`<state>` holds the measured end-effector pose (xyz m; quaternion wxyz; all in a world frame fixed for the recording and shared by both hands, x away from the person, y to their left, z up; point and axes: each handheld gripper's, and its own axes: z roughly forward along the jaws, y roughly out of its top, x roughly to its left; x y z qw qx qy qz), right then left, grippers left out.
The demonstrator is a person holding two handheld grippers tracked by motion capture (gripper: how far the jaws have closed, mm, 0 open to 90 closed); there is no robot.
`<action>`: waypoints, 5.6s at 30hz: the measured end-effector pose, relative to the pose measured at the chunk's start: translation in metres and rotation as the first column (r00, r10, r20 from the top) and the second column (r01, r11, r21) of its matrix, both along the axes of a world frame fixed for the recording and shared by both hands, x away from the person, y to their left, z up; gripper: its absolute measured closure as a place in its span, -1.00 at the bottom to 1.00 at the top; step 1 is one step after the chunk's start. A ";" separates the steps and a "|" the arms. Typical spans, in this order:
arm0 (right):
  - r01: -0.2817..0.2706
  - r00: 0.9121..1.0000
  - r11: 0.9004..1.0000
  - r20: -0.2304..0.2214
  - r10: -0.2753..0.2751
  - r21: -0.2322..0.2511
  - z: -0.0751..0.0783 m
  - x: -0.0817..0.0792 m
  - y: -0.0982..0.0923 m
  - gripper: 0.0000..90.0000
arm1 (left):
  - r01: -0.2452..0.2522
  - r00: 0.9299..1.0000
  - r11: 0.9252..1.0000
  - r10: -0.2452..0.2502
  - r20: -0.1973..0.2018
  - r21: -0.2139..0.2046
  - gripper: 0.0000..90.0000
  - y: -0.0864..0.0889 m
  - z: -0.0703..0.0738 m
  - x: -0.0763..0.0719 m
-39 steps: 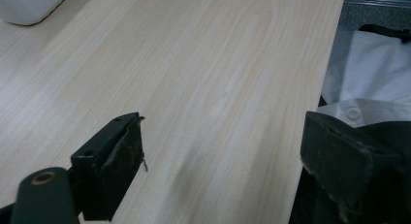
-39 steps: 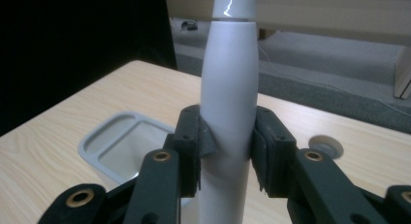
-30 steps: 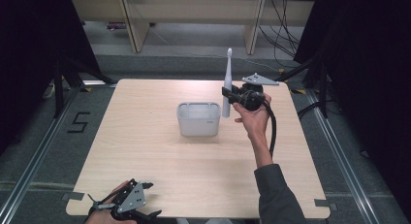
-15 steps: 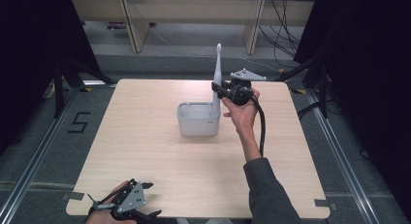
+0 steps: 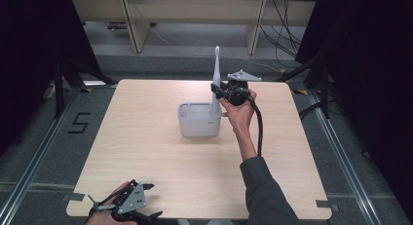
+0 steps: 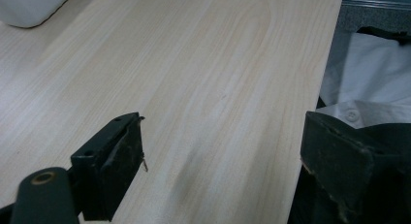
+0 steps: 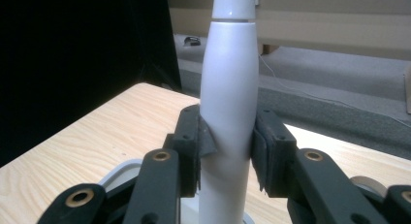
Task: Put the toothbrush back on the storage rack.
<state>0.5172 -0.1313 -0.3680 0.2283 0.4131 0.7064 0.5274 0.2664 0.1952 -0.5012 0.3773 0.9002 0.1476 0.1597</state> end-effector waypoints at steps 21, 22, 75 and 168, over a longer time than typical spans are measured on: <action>0.024 1.000 1.000 -0.017 -0.024 -0.007 -0.027 0.004 0.000 0.47 | -0.007 1.000 1.000 0.007 -0.003 -0.010 -0.67 -0.001 0.000 -0.001; 0.025 0.999 1.000 -0.027 -0.026 -0.018 -0.028 0.003 0.000 0.47 | -0.008 1.000 1.000 0.008 -0.007 -0.014 -0.67 -0.001 0.000 -0.001; 0.022 0.997 0.992 -0.068 -0.030 -0.125 -0.043 -0.007 0.008 0.14 | 0.000 1.000 1.000 0.000 -0.014 -0.015 -0.67 -0.001 -0.001 -0.001; -0.097 0.992 0.992 -0.093 0.089 -0.085 -0.043 -0.078 -0.021 -0.47 | 0.000 1.000 1.000 0.000 -0.009 -0.010 -0.67 -0.001 0.001 -0.002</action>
